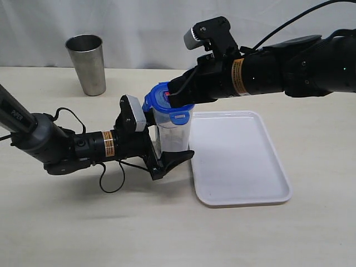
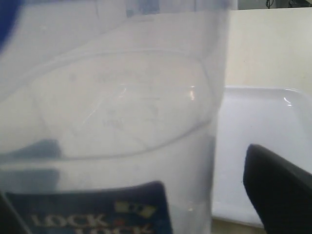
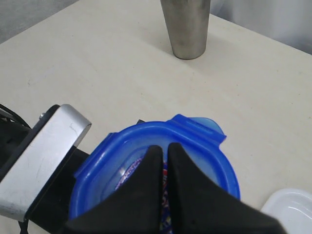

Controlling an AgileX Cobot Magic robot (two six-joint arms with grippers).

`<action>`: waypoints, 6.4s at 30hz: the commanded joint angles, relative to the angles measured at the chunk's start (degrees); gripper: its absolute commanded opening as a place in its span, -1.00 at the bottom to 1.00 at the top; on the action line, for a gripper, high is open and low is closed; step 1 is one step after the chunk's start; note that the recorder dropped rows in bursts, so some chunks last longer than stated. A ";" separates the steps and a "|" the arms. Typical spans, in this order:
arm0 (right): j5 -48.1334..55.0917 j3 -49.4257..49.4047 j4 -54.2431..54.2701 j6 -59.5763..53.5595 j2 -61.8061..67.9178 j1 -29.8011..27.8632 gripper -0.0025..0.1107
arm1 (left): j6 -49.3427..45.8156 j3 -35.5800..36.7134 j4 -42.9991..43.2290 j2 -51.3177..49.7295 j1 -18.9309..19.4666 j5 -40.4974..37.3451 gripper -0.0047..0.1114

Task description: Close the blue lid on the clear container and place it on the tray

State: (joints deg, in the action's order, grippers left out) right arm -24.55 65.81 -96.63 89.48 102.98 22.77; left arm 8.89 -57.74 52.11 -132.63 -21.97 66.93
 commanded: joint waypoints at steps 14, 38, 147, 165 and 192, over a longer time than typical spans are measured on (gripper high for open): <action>0.20 -1.26 -3.32 0.27 1.48 0.03 -0.88 | -0.56 -0.33 1.08 0.05 -0.63 -1.29 0.80; 0.20 -1.26 -3.32 0.27 1.48 0.03 -0.88 | -0.56 -0.33 1.39 0.05 -0.63 0.22 0.80; 80.94 10.80 147.39 -122.66 1.64 -9.93 -0.23 | 9.39 -2.42 13.68 0.05 2.73 1.52 -0.92; 82.28 10.80 149.47 -123.29 3.61 -9.07 -0.23 | 9.39 -2.42 13.68 0.05 2.73 1.52 -0.92; 83.01 10.80 143.87 -124.66 9.42 -6.73 -0.17 | 10.43 -2.42 13.73 0.05 2.73 -0.62 -0.92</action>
State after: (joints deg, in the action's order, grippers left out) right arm 58.94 77.98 53.32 -32.22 109.45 14.98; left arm 19.25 -59.81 65.46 -132.65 -18.71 68.19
